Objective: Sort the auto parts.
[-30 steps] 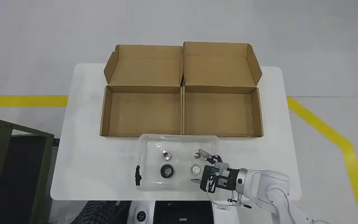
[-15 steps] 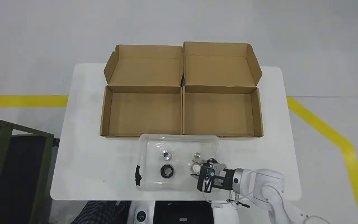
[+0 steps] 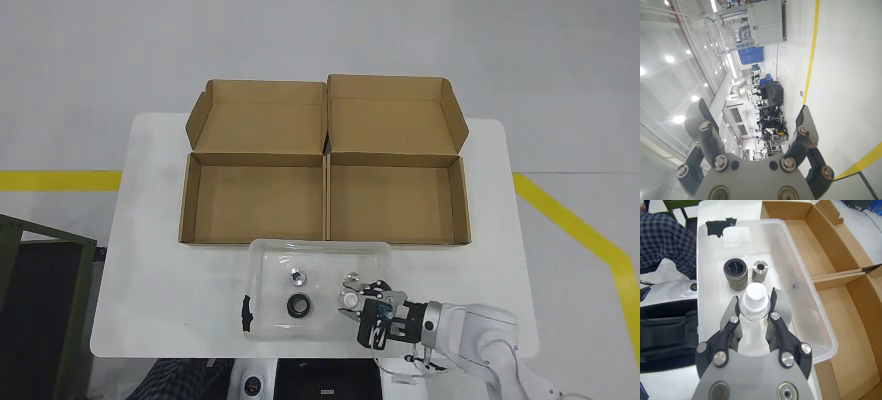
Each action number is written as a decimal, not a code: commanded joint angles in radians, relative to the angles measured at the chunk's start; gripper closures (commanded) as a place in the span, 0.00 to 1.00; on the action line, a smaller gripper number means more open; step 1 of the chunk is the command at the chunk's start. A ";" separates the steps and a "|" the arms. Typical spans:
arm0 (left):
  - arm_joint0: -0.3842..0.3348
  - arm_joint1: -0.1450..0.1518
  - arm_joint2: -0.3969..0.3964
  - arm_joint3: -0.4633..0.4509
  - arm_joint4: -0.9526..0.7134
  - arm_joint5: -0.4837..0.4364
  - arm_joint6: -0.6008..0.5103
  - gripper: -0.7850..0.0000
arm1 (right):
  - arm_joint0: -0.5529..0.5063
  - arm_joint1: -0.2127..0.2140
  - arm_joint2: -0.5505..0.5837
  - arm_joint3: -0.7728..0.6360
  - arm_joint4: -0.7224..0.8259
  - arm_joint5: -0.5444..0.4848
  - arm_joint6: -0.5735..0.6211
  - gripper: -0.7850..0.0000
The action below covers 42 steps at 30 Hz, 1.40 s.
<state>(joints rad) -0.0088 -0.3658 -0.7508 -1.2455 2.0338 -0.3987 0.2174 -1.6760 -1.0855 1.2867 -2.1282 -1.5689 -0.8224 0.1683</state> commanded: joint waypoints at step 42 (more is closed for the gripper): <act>0.000 0.000 0.000 0.000 0.000 0.000 0.000 0.00 | 0.121 0.012 0.186 0.167 0.941 0.124 -0.098 1.00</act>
<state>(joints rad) -0.0088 -0.3658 -0.7508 -1.2455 2.0338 -0.3987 0.2174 -1.5555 -1.0728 1.4709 -1.9576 -0.6065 -0.7110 0.0721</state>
